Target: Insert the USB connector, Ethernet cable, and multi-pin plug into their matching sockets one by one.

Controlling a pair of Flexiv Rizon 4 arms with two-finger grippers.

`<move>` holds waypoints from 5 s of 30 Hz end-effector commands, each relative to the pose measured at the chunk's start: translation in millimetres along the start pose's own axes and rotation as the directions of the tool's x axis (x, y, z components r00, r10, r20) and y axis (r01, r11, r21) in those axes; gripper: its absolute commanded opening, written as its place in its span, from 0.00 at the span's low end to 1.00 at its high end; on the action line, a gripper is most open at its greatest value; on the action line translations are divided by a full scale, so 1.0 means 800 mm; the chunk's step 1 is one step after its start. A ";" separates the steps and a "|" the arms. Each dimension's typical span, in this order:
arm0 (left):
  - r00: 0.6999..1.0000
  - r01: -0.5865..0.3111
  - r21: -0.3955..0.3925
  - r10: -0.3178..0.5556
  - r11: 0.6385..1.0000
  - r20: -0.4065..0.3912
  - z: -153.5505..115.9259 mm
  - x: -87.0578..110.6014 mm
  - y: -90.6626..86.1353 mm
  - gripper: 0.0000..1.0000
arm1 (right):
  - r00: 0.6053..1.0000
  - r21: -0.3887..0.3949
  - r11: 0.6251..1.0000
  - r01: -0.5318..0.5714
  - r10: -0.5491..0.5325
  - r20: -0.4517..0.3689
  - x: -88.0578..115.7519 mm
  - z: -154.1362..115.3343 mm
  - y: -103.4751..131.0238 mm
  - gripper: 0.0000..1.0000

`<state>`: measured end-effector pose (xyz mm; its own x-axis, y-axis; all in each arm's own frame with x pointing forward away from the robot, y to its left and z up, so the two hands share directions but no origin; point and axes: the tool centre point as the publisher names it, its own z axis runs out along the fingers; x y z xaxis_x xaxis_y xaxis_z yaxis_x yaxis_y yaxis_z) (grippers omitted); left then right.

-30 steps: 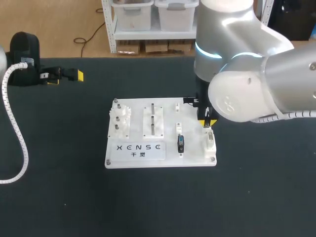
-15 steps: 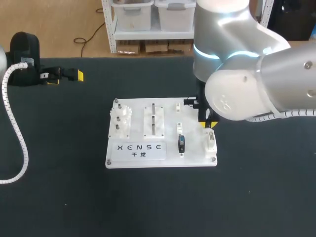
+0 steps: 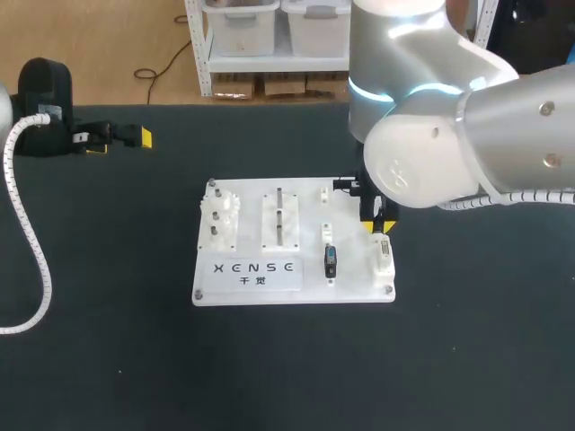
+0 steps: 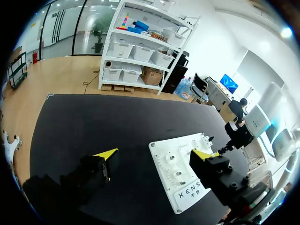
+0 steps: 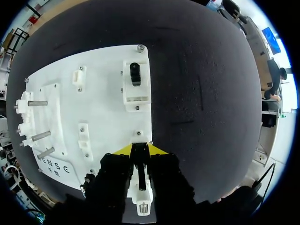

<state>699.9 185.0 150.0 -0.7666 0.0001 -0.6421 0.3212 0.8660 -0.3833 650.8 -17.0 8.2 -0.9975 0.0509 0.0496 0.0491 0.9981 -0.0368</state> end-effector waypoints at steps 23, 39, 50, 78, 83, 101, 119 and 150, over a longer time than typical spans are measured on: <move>1.000 0.000 0.000 0.000 1.000 0.000 0.000 0.000 0.000 1.00 | 0.988 -0.033 0.995 0.092 -0.087 0.129 0.035 -0.075 0.045 1.00; 1.000 0.000 0.000 0.000 1.000 0.000 0.000 0.000 0.000 1.00 | 0.980 -0.016 0.982 0.188 -0.187 0.073 0.071 -0.055 0.073 1.00; 1.000 0.000 0.000 0.000 1.000 0.000 0.000 0.000 0.000 1.00 | 0.971 0.000 0.972 0.236 -0.235 0.036 0.081 -0.030 0.081 1.00; 1.000 0.000 0.000 0.000 1.000 0.000 0.000 0.000 0.000 1.00 | 0.970 -0.007 0.970 0.243 -0.243 0.010 0.087 -0.024 0.086 1.00; 1.000 0.000 0.000 0.000 1.000 0.000 0.000 0.000 0.000 1.00 | 0.970 -0.007 0.970 0.243 -0.243 0.010 0.087 -0.024 0.086 1.00; 1.000 0.000 0.000 0.000 1.000 0.000 0.000 0.000 0.000 1.00 | 0.978 0.006 0.978 0.207 -0.207 -0.014 0.089 -0.012 0.095 1.00; 1.000 0.000 0.000 0.000 1.000 0.000 0.000 0.000 0.000 1.00 | 0.986 -0.023 0.986 0.165 -0.165 0.010 0.101 -0.014 0.092 0.44; 1.000 0.000 0.000 0.000 1.000 0.000 0.000 0.000 0.000 1.00 | 0.991 -0.015 0.991 0.131 -0.131 -0.002 0.097 -0.008 0.090 0.38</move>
<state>699.9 184.9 150.0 -0.7666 0.0001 -0.6421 0.3212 0.8659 -0.3833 573.9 54.4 17.8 -0.9956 -0.0799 0.0482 -0.0803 0.9968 -0.0052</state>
